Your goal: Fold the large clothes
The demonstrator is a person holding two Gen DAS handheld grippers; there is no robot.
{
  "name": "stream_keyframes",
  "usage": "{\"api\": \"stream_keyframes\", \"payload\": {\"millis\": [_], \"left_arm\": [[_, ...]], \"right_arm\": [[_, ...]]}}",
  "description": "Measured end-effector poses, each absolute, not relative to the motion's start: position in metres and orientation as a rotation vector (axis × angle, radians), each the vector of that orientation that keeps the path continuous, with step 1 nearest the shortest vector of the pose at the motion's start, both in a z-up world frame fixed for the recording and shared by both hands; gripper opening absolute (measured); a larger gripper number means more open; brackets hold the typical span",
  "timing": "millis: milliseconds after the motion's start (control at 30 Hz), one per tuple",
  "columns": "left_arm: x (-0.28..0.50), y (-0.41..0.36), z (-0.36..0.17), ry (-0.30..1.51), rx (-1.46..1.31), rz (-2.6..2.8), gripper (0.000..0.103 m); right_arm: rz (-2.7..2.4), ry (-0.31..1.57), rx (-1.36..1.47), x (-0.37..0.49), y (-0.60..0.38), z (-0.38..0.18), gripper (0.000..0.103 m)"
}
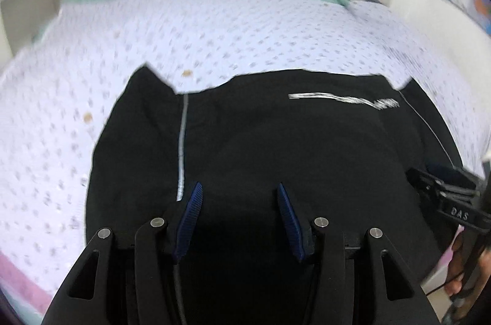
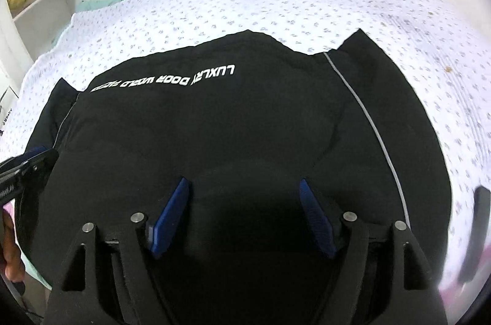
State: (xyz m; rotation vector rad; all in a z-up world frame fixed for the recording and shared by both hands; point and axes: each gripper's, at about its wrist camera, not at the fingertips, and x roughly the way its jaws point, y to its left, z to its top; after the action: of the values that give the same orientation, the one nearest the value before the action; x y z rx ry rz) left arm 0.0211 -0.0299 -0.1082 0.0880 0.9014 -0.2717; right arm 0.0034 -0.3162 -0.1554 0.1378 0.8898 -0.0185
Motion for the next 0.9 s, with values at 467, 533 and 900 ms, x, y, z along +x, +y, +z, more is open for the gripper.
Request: {"api": "stream_keyframes", "payload": {"millis": [467,533,900], "left_arm": [[-0.056,-0.044,-0.042,0.682,0.089,-0.224,0.053],[-0.066,-0.045,-0.032,0.660,0.080,-0.234,0.053],[-0.084,-0.039,-0.005,0.610,-0.008,-0.251,0.053]], "right_arm": [[-0.081,0.721,0.088,-0.044,-0.308,-0.092,0.081],[-0.078,0.702,0.079,-0.052,-0.301,-0.083,0.081],[-0.051,0.582,-0.009,-0.081,-0.262,-0.042,0.092]]}}
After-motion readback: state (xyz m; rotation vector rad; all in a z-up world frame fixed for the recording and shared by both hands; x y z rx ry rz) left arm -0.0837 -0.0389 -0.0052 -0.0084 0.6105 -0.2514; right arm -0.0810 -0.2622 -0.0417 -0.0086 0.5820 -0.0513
